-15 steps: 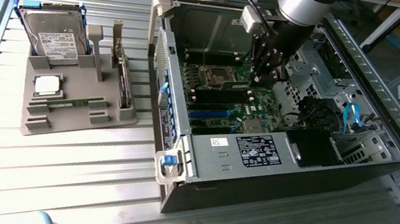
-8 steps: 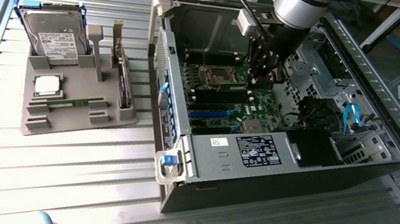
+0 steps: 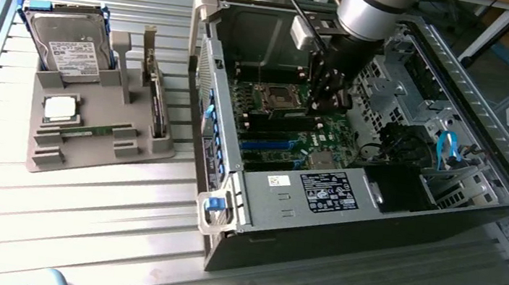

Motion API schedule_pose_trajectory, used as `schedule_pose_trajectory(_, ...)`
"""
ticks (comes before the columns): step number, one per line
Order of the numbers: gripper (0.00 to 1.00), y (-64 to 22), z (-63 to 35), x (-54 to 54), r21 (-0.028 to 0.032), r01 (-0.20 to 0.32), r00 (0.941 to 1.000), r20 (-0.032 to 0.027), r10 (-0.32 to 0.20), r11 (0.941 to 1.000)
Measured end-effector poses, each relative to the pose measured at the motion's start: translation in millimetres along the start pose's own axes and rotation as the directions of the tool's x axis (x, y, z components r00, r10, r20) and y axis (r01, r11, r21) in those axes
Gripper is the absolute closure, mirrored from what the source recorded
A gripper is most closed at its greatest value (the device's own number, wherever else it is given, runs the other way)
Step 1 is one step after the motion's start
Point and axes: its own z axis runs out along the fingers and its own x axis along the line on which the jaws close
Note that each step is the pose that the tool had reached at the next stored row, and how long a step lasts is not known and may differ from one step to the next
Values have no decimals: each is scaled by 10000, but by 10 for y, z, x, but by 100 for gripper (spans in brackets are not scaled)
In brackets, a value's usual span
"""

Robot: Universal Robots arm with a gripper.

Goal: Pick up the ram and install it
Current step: 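Insert the ram into the slot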

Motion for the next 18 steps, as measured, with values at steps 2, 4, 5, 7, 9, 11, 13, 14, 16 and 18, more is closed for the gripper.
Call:
schedule_pose_trajectory(2,87,30,22,-3,23,-1,10000,-1,1,10000)
schedule_pose_trajectory(4,87,44,36,-4,33,-1,10000,-2,1,10000)
schedule_pose_trajectory(5,87,50,42,-5,37,-1,10000,-2,1,10000)
schedule_pose_trajectory(7,87,62,52,-5,44,-1,10000,-3,1,10000)
schedule_pose_trajectory(9,87,73,61,-6,49,-1,10000,-3,1,10000)
schedule_pose_trajectory(11,87,87,70,-7,53,-1,10000,-3,1,10000)
schedule_pose_trajectory(13,87,103,81,-9,59,-1,10000,-4,1,10000)
schedule_pose_trajectory(14,87,111,87,-9,61,-1,10000,-4,1,10000)
schedule_pose_trajectory(16,87,120,97,-10,64,-1,10000,-4,1,10000)
schedule_pose_trajectory(18,87,122,105,-10,65,0,10000,-4,0,10000)
